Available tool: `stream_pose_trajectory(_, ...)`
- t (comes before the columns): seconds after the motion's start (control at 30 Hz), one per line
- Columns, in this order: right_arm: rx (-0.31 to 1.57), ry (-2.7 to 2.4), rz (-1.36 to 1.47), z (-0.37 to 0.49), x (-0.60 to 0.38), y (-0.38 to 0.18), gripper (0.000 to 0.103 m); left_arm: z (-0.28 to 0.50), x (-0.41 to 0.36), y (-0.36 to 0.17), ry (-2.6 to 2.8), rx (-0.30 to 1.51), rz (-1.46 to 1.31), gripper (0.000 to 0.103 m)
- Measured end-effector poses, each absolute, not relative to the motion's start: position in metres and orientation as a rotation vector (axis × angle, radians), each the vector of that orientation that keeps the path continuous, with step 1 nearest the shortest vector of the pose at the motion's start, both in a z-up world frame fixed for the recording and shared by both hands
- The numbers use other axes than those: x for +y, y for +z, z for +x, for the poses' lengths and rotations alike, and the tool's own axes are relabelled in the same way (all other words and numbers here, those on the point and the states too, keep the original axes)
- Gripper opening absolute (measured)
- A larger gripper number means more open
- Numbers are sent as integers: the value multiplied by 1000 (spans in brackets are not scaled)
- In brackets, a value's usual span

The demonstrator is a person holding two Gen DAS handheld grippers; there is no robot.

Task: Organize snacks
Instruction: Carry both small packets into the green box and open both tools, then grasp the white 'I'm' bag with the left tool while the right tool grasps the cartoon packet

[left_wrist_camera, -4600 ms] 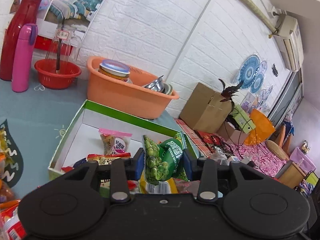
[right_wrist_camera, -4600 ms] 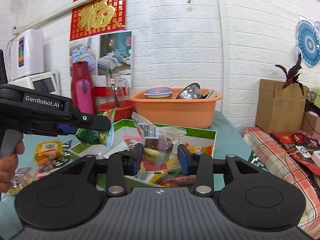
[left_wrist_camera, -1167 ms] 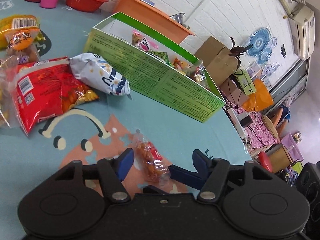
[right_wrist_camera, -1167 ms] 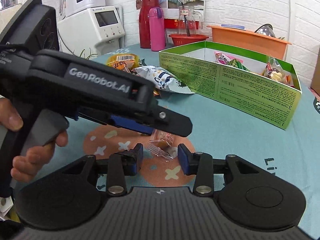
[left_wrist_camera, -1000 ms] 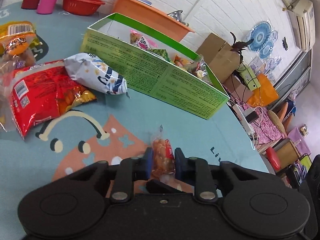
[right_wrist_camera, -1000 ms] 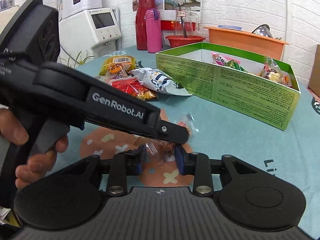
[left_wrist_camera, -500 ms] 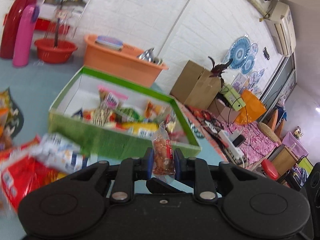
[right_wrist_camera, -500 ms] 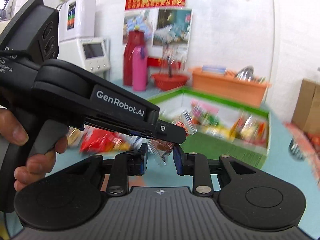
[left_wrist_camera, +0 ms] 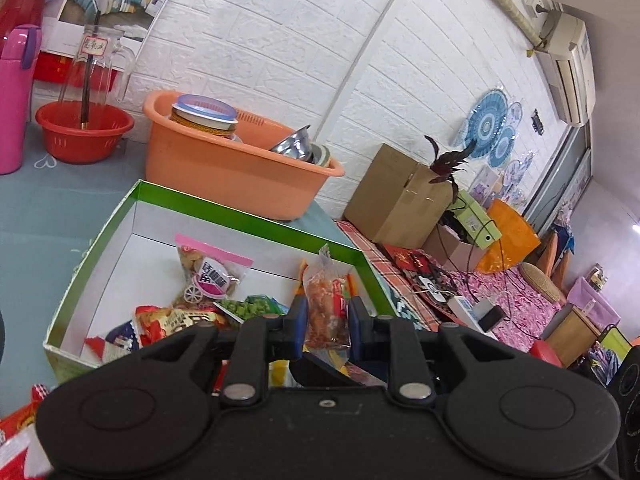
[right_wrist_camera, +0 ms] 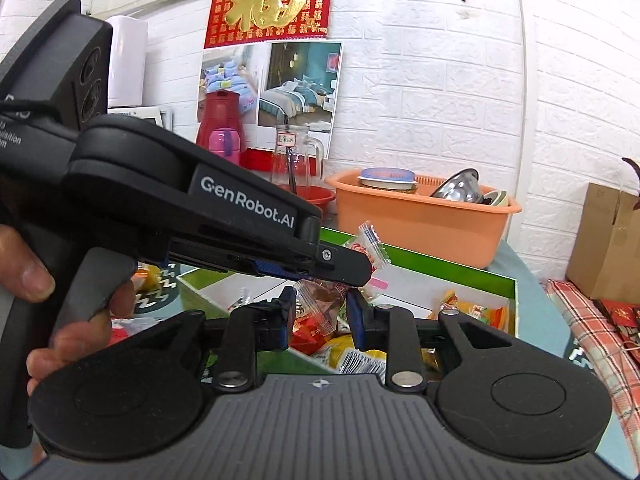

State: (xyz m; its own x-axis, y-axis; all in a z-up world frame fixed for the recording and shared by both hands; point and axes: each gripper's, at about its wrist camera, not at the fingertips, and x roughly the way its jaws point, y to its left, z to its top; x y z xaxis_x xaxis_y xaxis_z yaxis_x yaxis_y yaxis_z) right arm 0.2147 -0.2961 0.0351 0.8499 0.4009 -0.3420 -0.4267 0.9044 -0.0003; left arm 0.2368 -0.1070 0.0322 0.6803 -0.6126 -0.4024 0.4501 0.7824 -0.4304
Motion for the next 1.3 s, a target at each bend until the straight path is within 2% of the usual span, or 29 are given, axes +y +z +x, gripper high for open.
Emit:
stream_pose_trajectory(0.03,342,440,-79,218,-295,32,50,241,-106,28,-598,570,-306,85)
stream_pose_trajectory(0.07,344,443,-81,218,-297,27,52,245,-104,24,-581,581,-306,99)
stream_pose_trajectory(0.1,354,447,-85,223,-296,23,59,247,-103,20,-558,591,-308,103)
stream_pose_trajectory(0.13,376,444,-90,227,-295,19,67,247,-100,16,-529,593,-314,103)
stream_pose_trajectory(0.2,385,411,-78,229,-295,15,94,243,-92,12,-496,585,-327,103)
stream_pose_trajectory(0.27,383,391,-63,224,-300,18,103,240,-85,12,-503,591,-340,103)
stream_pose_trajectory(0.7,381,424,6,166,-313,45,103,165,-36,48,-413,532,-355,103)
stream_pose_trajectory(0.93,435,449,37,139,-308,34,103,185,-24,25,-330,574,-318,103)
stream_pose_trajectory(1.07,457,455,31,130,-307,30,103,210,-23,-4,-307,666,-292,103)
stream_pose_trajectory(1.1,459,457,29,128,-307,29,103,211,-22,-10,-307,680,-284,99)
stream_pose_trajectory(1.13,464,456,28,127,-308,28,103,211,-23,-14,-307,696,-267,70)
stream_pose_trajectory(1.17,467,453,30,126,-309,27,103,210,-25,-18,-333,720,-253,62)
stream_pose_trajectory(1.3,503,453,51,126,-313,20,103,180,-37,-20,-464,736,-228,61)
